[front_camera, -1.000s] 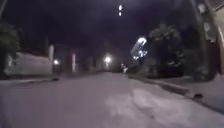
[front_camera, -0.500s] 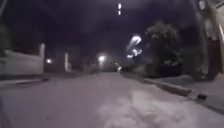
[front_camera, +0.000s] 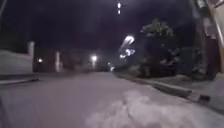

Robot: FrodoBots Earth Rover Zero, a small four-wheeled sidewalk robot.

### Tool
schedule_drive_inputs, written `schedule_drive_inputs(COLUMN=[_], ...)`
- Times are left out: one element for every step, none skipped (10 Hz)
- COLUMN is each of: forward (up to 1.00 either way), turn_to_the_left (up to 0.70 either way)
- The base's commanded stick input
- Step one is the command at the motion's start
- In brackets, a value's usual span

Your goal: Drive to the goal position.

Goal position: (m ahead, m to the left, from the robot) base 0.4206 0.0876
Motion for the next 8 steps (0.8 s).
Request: schedule_drive_inputs(forward=[0.7,0.7,0.7,0.7,0.7,0.7,0.7,0.7], turn_to_the_left=[-0.14,-0.06,0.0,0.0,0.0,0.0,0.0,0.0])
